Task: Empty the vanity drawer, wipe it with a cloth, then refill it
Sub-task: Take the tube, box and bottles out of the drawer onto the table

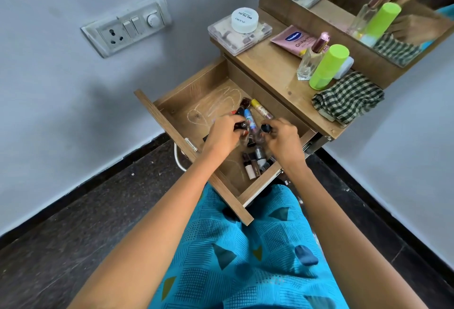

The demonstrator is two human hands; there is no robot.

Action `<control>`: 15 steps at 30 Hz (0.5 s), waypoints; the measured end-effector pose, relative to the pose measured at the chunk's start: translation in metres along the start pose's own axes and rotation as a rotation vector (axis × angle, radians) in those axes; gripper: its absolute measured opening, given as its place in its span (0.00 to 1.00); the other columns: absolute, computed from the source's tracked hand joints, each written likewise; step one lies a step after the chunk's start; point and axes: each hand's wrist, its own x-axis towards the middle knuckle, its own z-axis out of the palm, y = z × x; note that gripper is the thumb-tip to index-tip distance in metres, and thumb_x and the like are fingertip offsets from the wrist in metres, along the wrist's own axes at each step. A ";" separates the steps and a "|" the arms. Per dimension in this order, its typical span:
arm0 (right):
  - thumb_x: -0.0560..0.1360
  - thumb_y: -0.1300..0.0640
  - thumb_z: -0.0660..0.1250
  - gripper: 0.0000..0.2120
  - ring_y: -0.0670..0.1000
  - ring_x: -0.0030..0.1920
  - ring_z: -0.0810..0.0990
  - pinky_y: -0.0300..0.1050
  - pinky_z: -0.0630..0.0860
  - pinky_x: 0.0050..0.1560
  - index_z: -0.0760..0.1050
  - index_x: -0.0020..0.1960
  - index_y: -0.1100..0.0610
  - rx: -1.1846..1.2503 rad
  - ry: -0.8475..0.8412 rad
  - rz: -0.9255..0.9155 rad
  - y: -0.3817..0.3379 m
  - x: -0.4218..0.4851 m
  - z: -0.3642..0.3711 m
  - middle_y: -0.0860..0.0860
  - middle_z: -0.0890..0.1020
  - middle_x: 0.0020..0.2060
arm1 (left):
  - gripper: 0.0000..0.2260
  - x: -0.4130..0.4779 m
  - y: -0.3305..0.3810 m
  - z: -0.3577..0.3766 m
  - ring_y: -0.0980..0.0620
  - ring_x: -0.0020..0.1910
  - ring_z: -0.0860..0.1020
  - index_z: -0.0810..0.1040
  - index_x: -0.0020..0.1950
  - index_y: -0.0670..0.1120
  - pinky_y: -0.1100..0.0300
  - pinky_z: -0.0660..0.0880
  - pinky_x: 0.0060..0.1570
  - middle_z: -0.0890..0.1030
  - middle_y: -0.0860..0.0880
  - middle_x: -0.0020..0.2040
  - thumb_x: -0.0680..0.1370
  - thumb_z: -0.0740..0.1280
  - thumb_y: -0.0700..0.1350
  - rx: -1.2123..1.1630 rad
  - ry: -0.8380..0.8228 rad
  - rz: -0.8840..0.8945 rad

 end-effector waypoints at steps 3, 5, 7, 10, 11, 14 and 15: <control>0.71 0.67 0.68 0.17 0.57 0.50 0.81 0.54 0.77 0.55 0.77 0.59 0.61 0.036 0.024 -0.027 -0.009 0.002 -0.014 0.58 0.79 0.53 | 0.15 0.005 0.012 -0.010 0.50 0.58 0.77 0.76 0.61 0.45 0.62 0.70 0.59 0.77 0.46 0.63 0.75 0.65 0.38 -0.040 0.037 0.034; 0.71 0.67 0.68 0.17 0.57 0.50 0.81 0.53 0.77 0.56 0.76 0.60 0.62 0.044 0.043 -0.052 -0.018 0.006 -0.024 0.58 0.79 0.54 | 0.14 0.010 0.021 -0.019 0.52 0.53 0.78 0.76 0.61 0.45 0.69 0.73 0.50 0.78 0.46 0.62 0.76 0.65 0.37 -0.058 0.085 0.061; 0.72 0.67 0.68 0.17 0.55 0.50 0.81 0.50 0.77 0.57 0.76 0.60 0.62 0.043 0.075 -0.072 -0.028 0.013 -0.035 0.58 0.79 0.56 | 0.14 0.017 0.031 -0.029 0.53 0.53 0.78 0.77 0.60 0.46 0.73 0.70 0.49 0.78 0.47 0.61 0.76 0.65 0.37 -0.059 0.145 0.091; 0.73 0.67 0.67 0.16 0.55 0.52 0.80 0.45 0.76 0.59 0.75 0.60 0.63 0.046 0.143 -0.112 -0.043 0.025 -0.050 0.58 0.78 0.57 | 0.14 0.033 0.042 -0.042 0.52 0.57 0.78 0.78 0.60 0.46 0.64 0.71 0.61 0.79 0.47 0.60 0.74 0.67 0.37 -0.120 0.244 0.117; 0.73 0.67 0.66 0.16 0.55 0.53 0.79 0.47 0.76 0.59 0.75 0.60 0.63 0.038 0.162 -0.128 -0.047 0.031 -0.054 0.58 0.78 0.57 | 0.14 0.040 0.046 -0.046 0.52 0.56 0.78 0.78 0.60 0.45 0.60 0.72 0.62 0.79 0.47 0.59 0.74 0.67 0.37 -0.151 0.275 0.118; 0.73 0.67 0.65 0.16 0.55 0.54 0.78 0.48 0.76 0.58 0.75 0.61 0.63 0.001 0.228 -0.157 -0.054 0.057 -0.060 0.58 0.78 0.57 | 0.13 0.065 0.056 -0.054 0.54 0.52 0.79 0.79 0.57 0.42 0.60 0.73 0.60 0.82 0.46 0.55 0.73 0.68 0.35 -0.228 0.351 0.144; 0.73 0.68 0.64 0.16 0.55 0.53 0.78 0.47 0.75 0.57 0.75 0.61 0.63 -0.008 0.249 -0.164 -0.056 0.067 -0.062 0.59 0.79 0.56 | 0.13 0.074 0.059 -0.056 0.54 0.51 0.79 0.80 0.56 0.42 0.60 0.73 0.60 0.82 0.45 0.53 0.72 0.69 0.35 -0.244 0.370 0.149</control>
